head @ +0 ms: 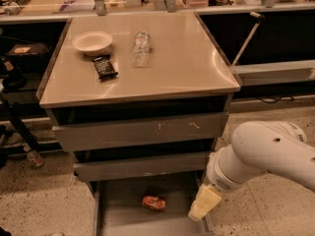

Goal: Pick coke can from bottom drawer and place on counter

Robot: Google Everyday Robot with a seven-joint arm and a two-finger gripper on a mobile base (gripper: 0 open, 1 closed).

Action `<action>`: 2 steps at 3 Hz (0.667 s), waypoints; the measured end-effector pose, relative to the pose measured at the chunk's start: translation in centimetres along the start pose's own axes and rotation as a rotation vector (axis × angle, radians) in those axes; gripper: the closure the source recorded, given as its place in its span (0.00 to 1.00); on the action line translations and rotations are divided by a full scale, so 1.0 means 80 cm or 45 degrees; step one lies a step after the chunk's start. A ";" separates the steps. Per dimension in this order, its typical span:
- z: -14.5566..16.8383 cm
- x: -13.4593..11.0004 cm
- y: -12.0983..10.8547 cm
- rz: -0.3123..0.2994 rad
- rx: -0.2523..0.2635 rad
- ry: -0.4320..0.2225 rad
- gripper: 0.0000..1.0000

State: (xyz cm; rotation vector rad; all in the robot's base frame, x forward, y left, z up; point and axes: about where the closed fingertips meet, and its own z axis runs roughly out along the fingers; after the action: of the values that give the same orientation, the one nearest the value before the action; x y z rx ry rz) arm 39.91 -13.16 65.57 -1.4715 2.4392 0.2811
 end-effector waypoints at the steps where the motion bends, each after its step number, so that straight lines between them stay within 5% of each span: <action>1: 0.032 0.007 0.001 0.005 -0.038 -0.034 0.00; 2: 0.089 0.027 -0.019 0.048 -0.060 -0.108 0.00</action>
Offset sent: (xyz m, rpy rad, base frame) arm 0.0381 -0.0103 -0.1487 0.2061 0.0121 -0.0720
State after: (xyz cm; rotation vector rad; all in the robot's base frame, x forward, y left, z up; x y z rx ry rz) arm 41.31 -13.49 58.08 -1.4039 2.4110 0.4033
